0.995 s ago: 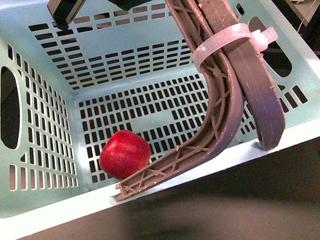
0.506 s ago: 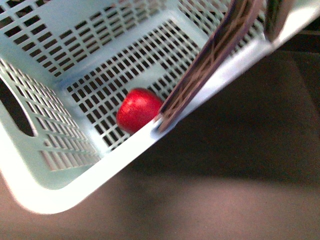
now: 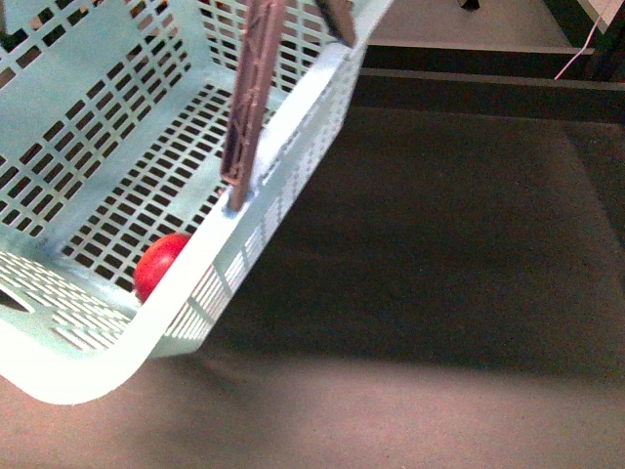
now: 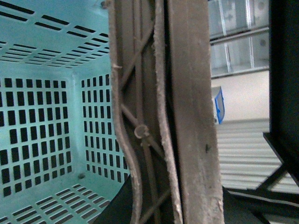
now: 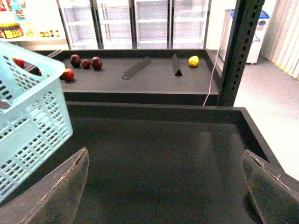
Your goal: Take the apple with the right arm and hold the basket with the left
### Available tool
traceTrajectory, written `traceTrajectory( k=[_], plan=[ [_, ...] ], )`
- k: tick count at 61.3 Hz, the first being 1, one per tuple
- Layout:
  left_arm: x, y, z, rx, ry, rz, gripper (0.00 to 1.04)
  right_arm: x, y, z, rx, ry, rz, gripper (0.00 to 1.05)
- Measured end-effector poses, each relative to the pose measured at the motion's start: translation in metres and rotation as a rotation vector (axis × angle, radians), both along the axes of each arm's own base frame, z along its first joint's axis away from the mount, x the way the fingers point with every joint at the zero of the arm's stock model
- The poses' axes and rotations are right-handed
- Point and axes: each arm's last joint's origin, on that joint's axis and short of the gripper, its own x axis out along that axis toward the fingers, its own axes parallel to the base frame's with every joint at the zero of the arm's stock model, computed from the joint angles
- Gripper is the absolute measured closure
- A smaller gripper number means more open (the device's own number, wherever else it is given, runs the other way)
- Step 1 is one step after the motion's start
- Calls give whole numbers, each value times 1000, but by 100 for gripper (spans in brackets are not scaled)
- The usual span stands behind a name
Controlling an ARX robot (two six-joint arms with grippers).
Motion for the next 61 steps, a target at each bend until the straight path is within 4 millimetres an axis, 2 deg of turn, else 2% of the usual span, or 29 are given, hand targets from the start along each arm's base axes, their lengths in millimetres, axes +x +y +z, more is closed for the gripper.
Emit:
traceTrajectory(
  k=[9,17,29,41,61],
  plan=[
    [27,33,-10,-39,19,111,89,0,0,0,0,1,0,9],
    [47,53,-13,-72,16,186,89,0,0,0,0,0,0,9],
    [67,61,-24,-97,115,236,89,0,0,0,0,1,0,9],
    [72,66,-43,-97,230,272,89,0,0,0,0,1,0,9],
    [62,86,-60,-39,361,371,89,0,0,0,0,0,0,9]
  ],
)
